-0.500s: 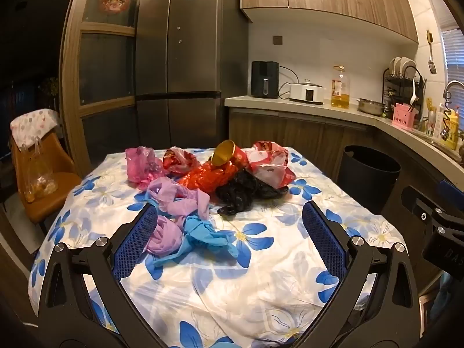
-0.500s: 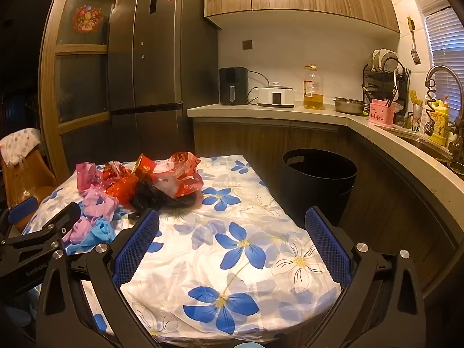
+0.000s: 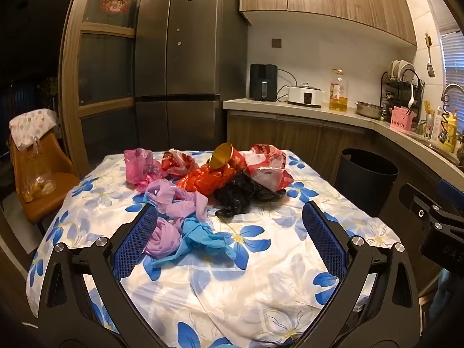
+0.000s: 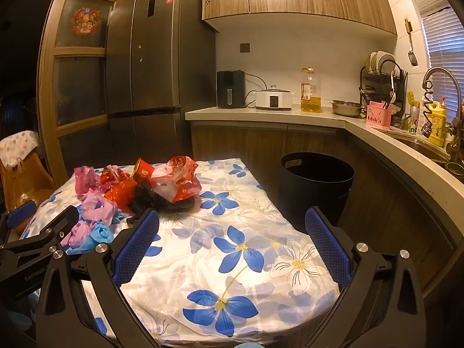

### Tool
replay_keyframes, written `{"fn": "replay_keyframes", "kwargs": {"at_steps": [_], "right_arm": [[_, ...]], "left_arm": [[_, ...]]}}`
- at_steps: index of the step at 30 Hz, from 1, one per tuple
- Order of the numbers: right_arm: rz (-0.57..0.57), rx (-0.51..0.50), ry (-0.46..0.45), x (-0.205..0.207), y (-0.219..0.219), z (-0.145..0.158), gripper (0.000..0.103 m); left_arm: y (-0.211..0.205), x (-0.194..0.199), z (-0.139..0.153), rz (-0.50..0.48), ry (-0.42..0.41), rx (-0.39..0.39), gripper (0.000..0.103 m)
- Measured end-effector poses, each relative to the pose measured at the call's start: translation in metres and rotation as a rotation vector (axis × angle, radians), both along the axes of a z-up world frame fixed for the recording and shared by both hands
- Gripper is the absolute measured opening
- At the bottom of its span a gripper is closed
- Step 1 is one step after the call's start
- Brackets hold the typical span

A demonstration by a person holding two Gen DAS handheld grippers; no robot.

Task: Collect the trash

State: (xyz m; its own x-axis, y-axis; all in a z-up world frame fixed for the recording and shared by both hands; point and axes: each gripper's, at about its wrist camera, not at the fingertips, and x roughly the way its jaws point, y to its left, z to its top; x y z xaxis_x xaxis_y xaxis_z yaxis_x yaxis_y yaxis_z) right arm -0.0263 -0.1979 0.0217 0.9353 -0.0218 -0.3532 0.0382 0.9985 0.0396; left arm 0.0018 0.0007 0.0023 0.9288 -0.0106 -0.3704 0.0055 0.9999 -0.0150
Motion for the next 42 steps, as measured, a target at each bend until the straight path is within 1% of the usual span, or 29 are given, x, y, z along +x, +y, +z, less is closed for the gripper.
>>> {"fn": "replay_keyframes", "kwargs": {"at_steps": [10,42], "right_arm": [[-0.003,-0.001,-0.001,0.0011,0.0007,-0.0014,0.098],[-0.005,-0.003,-0.005,0.0005,0.0003,0.0003,0.098]], "left_arm": [[-0.0023,-0.0034,0.003,-0.005,-0.007,0.001,0.098],[-0.0019,-0.0031,0.0003,-0.007,-0.009,-0.005,0.099]]}}
